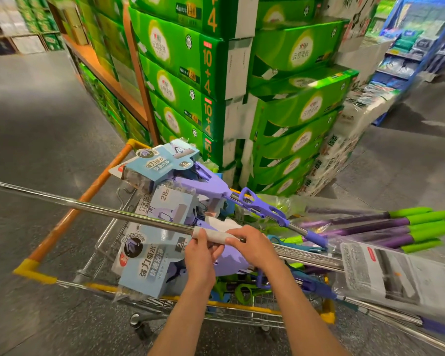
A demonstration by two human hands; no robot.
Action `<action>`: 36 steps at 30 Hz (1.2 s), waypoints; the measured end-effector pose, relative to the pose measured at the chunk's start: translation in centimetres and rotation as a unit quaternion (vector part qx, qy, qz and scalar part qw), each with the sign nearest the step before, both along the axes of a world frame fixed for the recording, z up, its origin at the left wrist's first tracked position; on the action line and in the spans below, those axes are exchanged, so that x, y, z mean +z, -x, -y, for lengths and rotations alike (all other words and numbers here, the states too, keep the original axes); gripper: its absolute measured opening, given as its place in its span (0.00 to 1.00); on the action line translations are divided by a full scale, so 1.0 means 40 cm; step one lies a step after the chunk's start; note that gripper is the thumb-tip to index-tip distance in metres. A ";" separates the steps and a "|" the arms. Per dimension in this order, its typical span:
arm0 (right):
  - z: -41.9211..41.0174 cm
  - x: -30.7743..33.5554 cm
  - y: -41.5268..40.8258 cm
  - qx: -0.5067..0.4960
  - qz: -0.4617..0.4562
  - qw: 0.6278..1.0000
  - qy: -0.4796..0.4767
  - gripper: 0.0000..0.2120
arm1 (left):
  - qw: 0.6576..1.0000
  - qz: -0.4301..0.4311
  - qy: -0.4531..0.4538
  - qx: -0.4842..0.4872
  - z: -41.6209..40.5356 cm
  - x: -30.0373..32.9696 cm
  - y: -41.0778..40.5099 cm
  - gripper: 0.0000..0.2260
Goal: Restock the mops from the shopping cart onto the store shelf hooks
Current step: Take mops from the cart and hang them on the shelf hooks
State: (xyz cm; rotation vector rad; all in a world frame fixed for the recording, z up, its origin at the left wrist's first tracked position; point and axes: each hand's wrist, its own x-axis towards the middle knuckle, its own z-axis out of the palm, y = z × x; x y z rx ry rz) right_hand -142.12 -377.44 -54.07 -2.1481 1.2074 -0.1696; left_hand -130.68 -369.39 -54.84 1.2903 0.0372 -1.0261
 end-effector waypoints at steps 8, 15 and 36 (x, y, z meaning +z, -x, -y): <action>-0.023 0.120 0.004 -0.015 -0.011 0.996 0.082 0.13 | 0.998 -0.003 0.054 -0.016 -0.005 0.076 -0.013 0.14; -0.083 0.216 0.015 -0.057 0.023 0.990 0.125 0.12 | 0.992 0.023 0.114 -0.054 -0.046 0.190 -0.016 0.12; -0.556 0.265 0.106 -0.325 0.140 0.918 0.179 0.15 | 0.942 -0.036 0.175 -0.285 -0.335 0.314 0.024 0.07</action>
